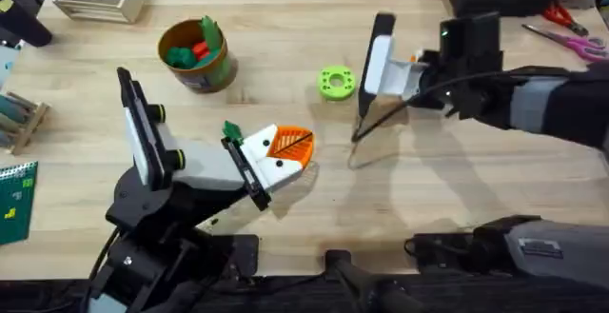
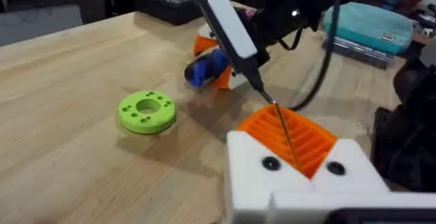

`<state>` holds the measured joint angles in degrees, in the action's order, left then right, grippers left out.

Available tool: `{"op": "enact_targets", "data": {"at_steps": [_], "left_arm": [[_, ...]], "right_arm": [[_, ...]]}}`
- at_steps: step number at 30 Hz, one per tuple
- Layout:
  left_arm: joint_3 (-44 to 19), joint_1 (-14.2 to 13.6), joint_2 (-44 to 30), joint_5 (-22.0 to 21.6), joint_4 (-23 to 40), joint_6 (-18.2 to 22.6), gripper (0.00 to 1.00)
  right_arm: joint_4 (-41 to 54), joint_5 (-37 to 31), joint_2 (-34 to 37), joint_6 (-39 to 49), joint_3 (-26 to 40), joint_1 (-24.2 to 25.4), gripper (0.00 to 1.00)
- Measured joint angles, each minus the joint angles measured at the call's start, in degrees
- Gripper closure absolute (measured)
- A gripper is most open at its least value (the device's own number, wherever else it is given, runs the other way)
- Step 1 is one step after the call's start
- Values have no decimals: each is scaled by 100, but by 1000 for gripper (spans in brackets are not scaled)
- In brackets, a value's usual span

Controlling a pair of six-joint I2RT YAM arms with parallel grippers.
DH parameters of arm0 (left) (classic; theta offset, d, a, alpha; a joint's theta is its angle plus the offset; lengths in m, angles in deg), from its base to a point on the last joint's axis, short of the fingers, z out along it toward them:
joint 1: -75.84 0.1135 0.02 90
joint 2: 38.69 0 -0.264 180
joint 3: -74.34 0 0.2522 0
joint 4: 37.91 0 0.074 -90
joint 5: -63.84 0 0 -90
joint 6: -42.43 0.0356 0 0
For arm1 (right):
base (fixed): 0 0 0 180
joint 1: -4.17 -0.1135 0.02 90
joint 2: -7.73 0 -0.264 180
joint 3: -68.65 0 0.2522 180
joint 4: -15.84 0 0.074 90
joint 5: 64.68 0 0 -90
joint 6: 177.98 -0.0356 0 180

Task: Pick up the gripper from the table and insert it into the empty holder that is missing its gripper. Then pick up a screw, insert it into the mounting hole, and use the screwdriver to tighten it. Finally, clean up the table by picking up the vegetable and placing it into the bucket.

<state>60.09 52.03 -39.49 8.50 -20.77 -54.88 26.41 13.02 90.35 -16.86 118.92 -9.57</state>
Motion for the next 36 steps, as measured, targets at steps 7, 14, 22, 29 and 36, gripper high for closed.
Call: {"op": "enact_targets", "data": {"at_steps": [7,14,22,29,36], "left_arm": [[0,0,0,0,0,0,990],[0,0,0,-2,0,0,990],[0,0,0,-17,-2,-2,25],[11,0,0,-306,-560,1,15],[-1060,0,-267,-1559,1277,-156,16]], "right_arm": [[51,-274,33,-171,92,-199,19],[442,-698,-704,-2508,109,-389,12],[593,-497,-2161,-4322,273,-389,12],[718,327,-2755,-4819,278,-389,12],[899,540,-2764,-5298,278,-389,13]]}}
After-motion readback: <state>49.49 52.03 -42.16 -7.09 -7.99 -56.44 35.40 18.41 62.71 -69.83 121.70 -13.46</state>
